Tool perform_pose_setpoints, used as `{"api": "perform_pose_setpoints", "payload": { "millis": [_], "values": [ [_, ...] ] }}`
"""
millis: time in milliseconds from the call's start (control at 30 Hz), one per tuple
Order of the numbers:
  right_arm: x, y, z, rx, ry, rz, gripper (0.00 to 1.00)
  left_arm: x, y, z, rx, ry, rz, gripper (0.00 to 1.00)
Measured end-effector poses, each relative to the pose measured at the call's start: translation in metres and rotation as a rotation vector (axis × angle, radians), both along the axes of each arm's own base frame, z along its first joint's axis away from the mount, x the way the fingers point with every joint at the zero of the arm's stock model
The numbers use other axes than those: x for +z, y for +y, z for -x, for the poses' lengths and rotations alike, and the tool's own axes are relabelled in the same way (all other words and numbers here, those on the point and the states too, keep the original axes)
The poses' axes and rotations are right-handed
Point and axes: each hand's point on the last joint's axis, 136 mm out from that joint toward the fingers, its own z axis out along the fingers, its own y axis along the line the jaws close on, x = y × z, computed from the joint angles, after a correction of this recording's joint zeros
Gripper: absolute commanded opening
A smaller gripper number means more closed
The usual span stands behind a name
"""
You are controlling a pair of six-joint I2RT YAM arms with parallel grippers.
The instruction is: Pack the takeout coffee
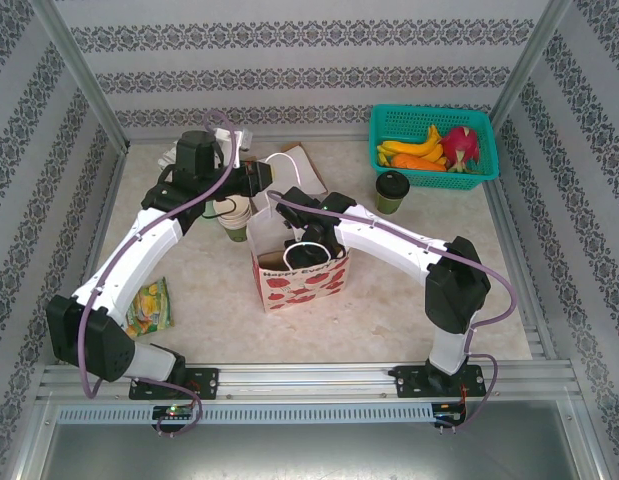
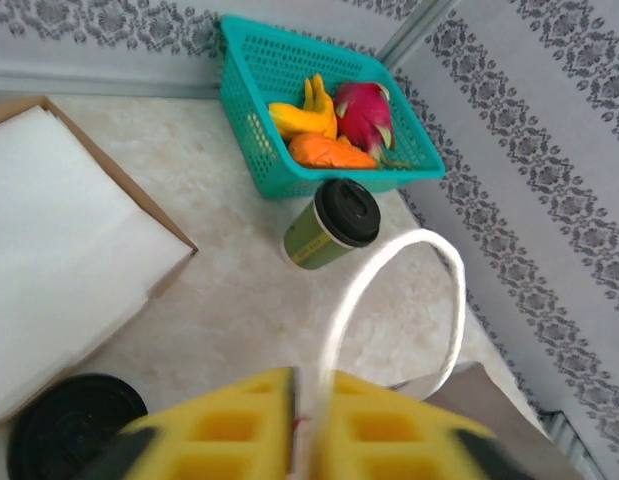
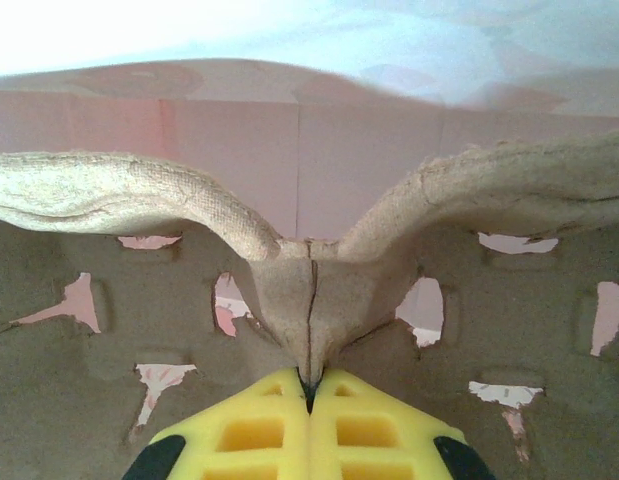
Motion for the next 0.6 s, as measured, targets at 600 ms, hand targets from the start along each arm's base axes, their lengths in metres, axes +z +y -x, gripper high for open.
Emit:
{"api": "perform_pose_setpoints", "payload": {
  "millis": [600],
  "values": [
    [-0.018,0.004,-0.015,-0.094,-0.029,-0.029,0.00,-0.013,0.012,0.010,0.080,0.097,0.032,0.00]
  ]
}}
